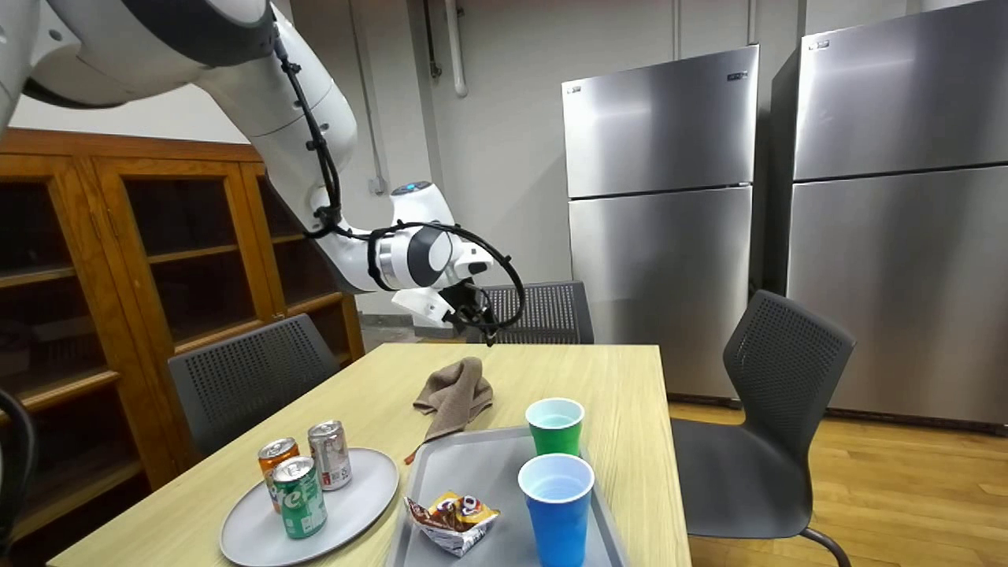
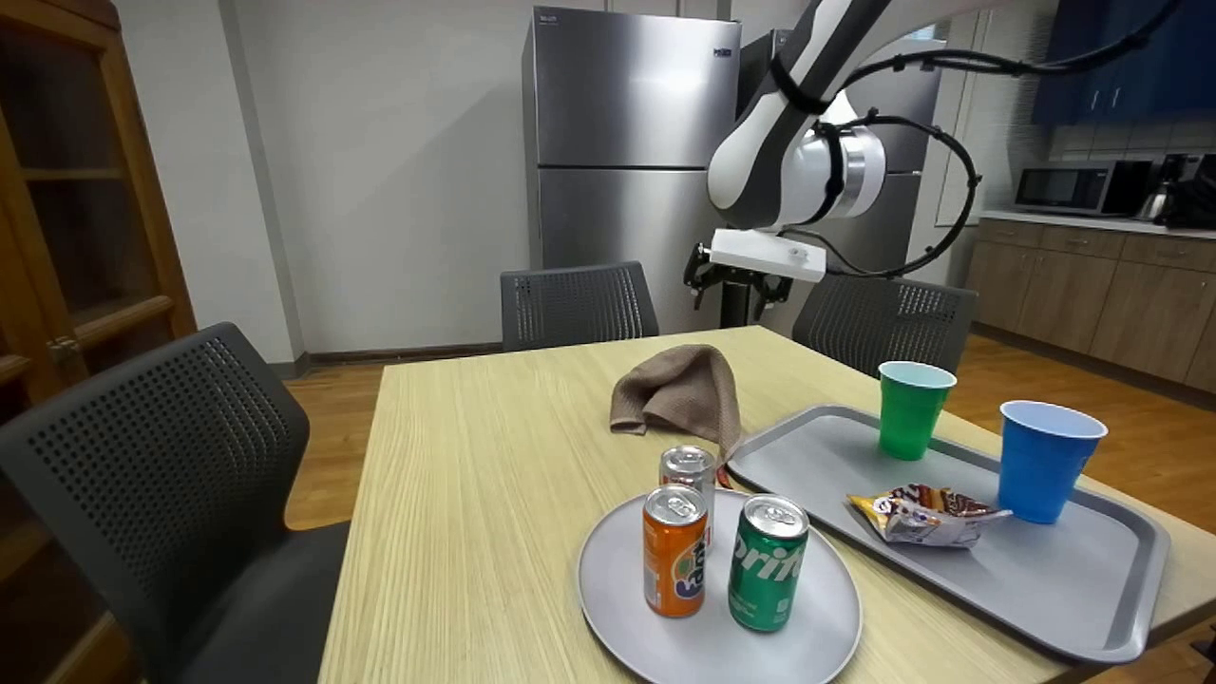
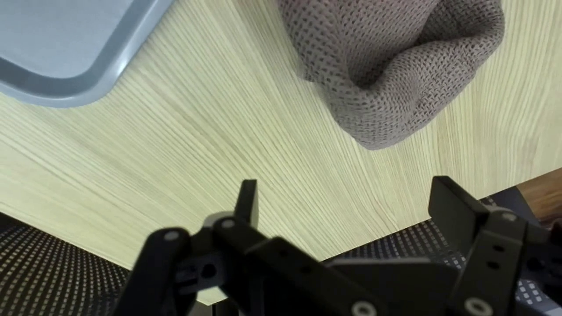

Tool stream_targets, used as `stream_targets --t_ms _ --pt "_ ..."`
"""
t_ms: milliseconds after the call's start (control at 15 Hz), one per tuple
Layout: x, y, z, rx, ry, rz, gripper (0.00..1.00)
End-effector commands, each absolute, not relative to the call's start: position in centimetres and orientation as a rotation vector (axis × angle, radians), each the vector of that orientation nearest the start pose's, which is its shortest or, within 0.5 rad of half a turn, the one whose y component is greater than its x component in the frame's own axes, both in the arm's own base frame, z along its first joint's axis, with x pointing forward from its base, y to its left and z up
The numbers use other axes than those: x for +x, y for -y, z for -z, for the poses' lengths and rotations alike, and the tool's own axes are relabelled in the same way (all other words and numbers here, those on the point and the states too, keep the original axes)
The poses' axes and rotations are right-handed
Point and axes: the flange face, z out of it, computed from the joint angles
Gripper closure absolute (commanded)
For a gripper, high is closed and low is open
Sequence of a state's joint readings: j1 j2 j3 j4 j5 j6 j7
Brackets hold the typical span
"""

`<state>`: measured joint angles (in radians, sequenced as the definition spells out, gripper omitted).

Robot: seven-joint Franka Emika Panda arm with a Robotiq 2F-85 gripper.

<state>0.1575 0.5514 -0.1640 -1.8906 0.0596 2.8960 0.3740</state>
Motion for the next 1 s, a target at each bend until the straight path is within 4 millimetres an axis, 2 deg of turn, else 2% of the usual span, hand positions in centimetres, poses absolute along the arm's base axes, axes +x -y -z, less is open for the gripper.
stream_targets --t_ms 0,400,933 --pt "64.3 0.4 -29.6 -2.980 -0.504 0.617 0.00" --pt "61.0 1.8 -32.0 -3.038 -0.335 0.541 0.00" --pt "56.8 4.1 -32.5 -3.104 -0.214 0.465 0.00"
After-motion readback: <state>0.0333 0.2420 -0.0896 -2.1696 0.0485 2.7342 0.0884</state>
